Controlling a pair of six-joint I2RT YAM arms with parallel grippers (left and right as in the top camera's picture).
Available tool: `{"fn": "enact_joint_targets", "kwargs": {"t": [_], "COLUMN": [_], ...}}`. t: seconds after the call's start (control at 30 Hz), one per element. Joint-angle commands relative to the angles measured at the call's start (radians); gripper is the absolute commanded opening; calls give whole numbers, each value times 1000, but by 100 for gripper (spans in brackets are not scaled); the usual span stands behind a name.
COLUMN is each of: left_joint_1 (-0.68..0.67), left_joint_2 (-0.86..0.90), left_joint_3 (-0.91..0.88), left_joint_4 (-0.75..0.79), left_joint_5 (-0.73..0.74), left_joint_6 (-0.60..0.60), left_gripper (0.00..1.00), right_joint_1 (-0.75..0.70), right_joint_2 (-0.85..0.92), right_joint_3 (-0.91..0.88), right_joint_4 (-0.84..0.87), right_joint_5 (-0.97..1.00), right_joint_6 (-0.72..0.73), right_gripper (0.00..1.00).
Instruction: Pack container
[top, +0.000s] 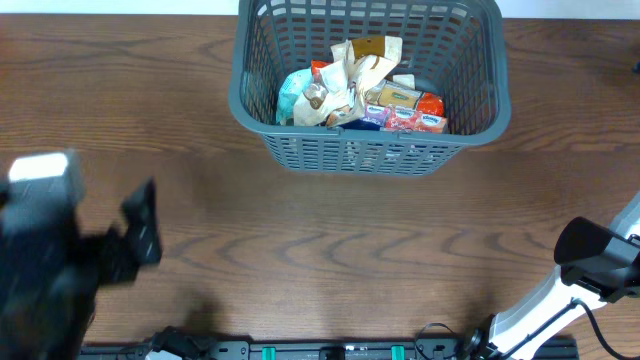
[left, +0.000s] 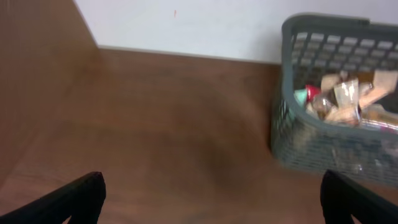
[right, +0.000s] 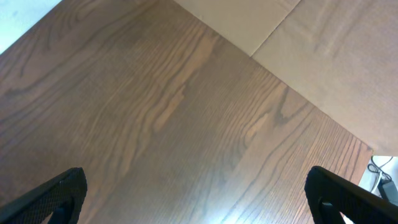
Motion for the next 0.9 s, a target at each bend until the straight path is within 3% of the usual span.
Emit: {"fn": "enact_joint_targets", "kwargs": {"t": [0.0, 0.17, 0.4, 0.87], "left_joint_1": [2, 2, 2, 2], "left_joint_2": [-100, -218, -295, -298], "left_joint_3": [4, 4, 4, 3], "left_joint_4": [-72, -198, -282, -282], "left_joint_5": [85, 109, 106, 106], "left_joint_6": [-85, -162, -161, -161], "left_gripper": [99, 99, 99, 99], "right_joint_1": [-2, -2, -2, -2], "right_joint_2": [10, 10, 10, 10], "right_joint_3": [-4, -4, -4, -4], "right_joint_4": [1, 1, 1, 1], "right_joint_5": [10, 10, 10, 10], "right_joint_6": [13, 13, 13, 13], "right_gripper": [99, 99, 99, 99]}}
